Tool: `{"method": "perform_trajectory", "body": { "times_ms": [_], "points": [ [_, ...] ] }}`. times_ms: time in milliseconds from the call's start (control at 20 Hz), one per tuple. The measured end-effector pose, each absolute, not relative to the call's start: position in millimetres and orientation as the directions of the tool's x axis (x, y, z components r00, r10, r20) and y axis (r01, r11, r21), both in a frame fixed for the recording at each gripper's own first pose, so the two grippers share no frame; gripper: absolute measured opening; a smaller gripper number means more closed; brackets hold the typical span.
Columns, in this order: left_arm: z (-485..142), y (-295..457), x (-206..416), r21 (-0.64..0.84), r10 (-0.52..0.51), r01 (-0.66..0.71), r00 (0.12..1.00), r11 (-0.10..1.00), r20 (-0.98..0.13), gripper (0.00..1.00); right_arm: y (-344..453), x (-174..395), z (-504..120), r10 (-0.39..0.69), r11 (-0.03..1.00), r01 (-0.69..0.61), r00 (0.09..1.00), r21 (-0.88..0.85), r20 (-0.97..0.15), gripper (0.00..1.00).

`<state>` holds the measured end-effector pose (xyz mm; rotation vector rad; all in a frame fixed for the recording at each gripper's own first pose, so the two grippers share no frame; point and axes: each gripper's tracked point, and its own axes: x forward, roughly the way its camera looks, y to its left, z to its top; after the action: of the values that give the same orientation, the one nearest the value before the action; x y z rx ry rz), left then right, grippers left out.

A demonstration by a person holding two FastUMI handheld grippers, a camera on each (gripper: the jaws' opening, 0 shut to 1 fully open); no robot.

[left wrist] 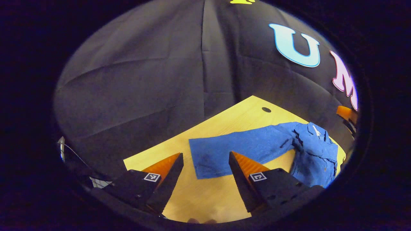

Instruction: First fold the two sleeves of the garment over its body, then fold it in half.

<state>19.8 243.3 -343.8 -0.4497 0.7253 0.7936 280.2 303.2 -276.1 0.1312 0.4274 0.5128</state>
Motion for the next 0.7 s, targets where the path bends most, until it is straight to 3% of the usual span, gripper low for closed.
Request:
{"method": "perform_trajectory", "body": {
  "times_ms": [300, 550, 700],
  "points": [
    [-351.9, 243.2, 20.5, -0.104, 0.455, -0.807, 0.429, 0.581, -0.781, 0.82, 256.0, 261.5, -254.0, 0.487, 0.864, -0.406, 0.825, 0.297, -0.288, 0.97],
    [-352.6, 242.6, 19.1, -0.059, 0.463, -0.818, 0.382, 0.572, -0.800, 0.84, 223.0, 265.3, -238.0, 0.454, 0.889, -0.419, 0.858, 0.181, -0.241, 0.97],
    [-349.5, 243.1, 21.2, 0.008, 0.465, -0.783, 0.362, 0.622, -0.808, 0.84, 207.7, 268.0, -234.6, 0.441, 0.897, -0.420, 0.866, 0.136, -0.237, 0.97]
  ]
}}
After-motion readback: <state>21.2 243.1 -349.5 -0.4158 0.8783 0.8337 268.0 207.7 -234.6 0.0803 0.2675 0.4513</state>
